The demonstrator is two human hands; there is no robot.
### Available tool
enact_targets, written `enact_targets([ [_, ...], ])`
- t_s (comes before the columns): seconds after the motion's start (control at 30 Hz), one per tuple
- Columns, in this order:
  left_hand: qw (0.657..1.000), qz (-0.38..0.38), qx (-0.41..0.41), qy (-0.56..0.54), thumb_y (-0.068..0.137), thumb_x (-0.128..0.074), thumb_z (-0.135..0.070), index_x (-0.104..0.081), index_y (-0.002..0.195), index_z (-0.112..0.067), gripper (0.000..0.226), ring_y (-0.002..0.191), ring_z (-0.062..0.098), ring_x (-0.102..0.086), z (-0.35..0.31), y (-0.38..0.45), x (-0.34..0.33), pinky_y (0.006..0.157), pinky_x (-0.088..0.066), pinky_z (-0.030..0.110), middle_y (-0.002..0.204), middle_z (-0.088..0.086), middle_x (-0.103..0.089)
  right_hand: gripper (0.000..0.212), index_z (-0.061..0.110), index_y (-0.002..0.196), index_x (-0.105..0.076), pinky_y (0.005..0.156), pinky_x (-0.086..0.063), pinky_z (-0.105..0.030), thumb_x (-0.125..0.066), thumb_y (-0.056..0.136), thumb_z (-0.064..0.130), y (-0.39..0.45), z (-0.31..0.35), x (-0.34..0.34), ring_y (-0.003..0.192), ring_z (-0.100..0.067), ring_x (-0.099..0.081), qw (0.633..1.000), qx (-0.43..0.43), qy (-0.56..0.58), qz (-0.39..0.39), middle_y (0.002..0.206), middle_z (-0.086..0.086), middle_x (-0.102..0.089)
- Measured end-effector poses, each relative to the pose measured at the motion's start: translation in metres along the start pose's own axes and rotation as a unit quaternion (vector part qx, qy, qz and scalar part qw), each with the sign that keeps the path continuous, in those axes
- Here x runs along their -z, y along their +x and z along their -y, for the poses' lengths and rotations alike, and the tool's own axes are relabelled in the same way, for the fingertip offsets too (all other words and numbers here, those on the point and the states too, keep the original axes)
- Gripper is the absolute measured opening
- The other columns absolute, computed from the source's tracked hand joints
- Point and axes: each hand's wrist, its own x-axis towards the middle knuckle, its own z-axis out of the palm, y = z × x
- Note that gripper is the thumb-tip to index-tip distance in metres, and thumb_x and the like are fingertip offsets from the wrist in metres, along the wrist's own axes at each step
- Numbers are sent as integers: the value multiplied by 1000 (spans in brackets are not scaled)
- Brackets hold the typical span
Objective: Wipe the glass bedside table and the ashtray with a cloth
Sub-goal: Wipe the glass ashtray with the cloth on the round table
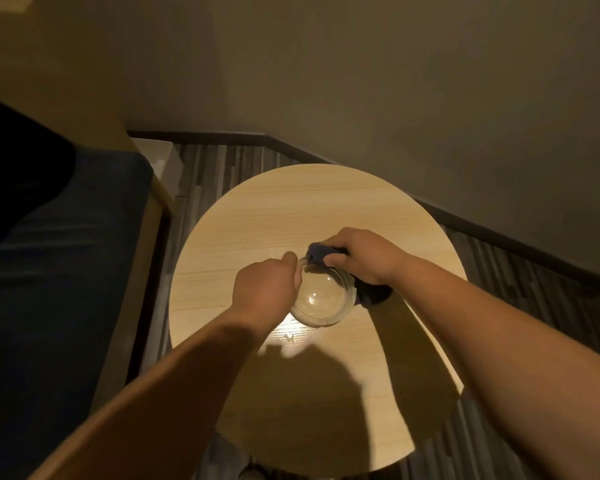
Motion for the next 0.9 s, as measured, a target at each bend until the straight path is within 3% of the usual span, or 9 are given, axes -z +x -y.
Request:
enact_targets([
  [0.17, 1000, -1, 23, -16, 102, -30, -36, -49, 103, -16, 28, 58, 24, -47, -4, -2, -4, 52, -33, 31, 68, -2, -49, 16, 22, 93, -69, 59, -36, -27, -54, 93, 29, -23, -4, -27, 72, -14, -55, 988, -73, 57, -124, 79, 2, -62],
  [0.23, 999, -7, 22, -22, 102, -31, -35, -50, 101, -15, 28, 57, 24, -46, -5, -4, -5, 52, -31, 31, 67, -2, -49, 20, 22, 75, -62, 51, -33, -20, -54, 92, 29, -43, -6, -45, 64, -13, -54, 968, -128, 102, -191, 68, 3, -60],
  [0.3, 999, -10, 34, -25, 102, -31, -34, -52, 100, -14, 29, 55, 25, -46, -5, -6, -6, 51, -30, 31, 67, 0, -54, 29, 20, 65, -55, 51, -34, -24, -54, 91, 32, -61, 0, -73, 62, -17, -53, 931, -194, 172, -256, 65, -2, -60],
  [0.4, 997, -6, 67, -46, 102, -32, -33, -53, 99, -12, 30, 60, 30, -55, -12, -14, -7, 52, -37, 32, 71, 4, -61, 30, 15, 84, -63, 67, -45, -31, -47, 92, 40, -71, 19, -115, 75, -20, -59, 850, -296, 299, -317, 88, -11, -62],
  [0.47, 990, 7, 115, -75, 102, -31, -33, -52, 100, -12, 30, 68, 33, -60, -19, -29, -7, 57, -44, 35, 76, 7, -64, 30, 11, 100, -63, 74, -43, -29, -46, 95, 36, -68, 27, -123, 81, -20, -58, 827, -322, 311, -341, 99, -12, -57],
  [0.6, 973, 73, 184, -121, 102, -26, -37, -51, 106, -12, 36, 74, 28, -59, -23, -55, -4, 60, -41, 33, 83, 5, -62, 23, 20, 107, -65, 65, -36, -27, -48, 94, 30, -62, 14, -93, 75, -17, -54, 907, -249, 206, -272, 98, -9, -55],
  [0.73, 995, 46, 62, -60, 100, -24, -43, -47, 109, -18, 35, 69, 25, -56, -10, -34, 6, 58, -43, 34, 82, 1, -61, 28, 18, 111, -68, 66, -34, -27, -57, 91, 33, -34, -12, -41, 88, -25, -60, 979, -152, 54, -124, 95, -5, -64],
  [0.83, 997, 62, -33, 15, 101, -24, -44, -48, 106, -19, 35, 64, 25, -51, -11, -5, 9, 55, -40, 33, 74, -1, -51, 21, 24, 107, -69, 65, -36, -29, -57, 91, 28, -8, -7, -8, 82, -22, -56, 997, -67, -29, -16, 86, 1, -62],
  [0.9, 997, 69, -33, 23, 103, -25, -41, -50, 104, -16, 36, 63, 26, -48, -15, 2, 6, 55, -37, 32, 73, 0, -47, 14, 26, 97, -70, 60, -33, -29, -57, 91, 24, 2, -5, 4, 76, -19, -53, 998, -39, -48, 21, 74, 6, -57],
])
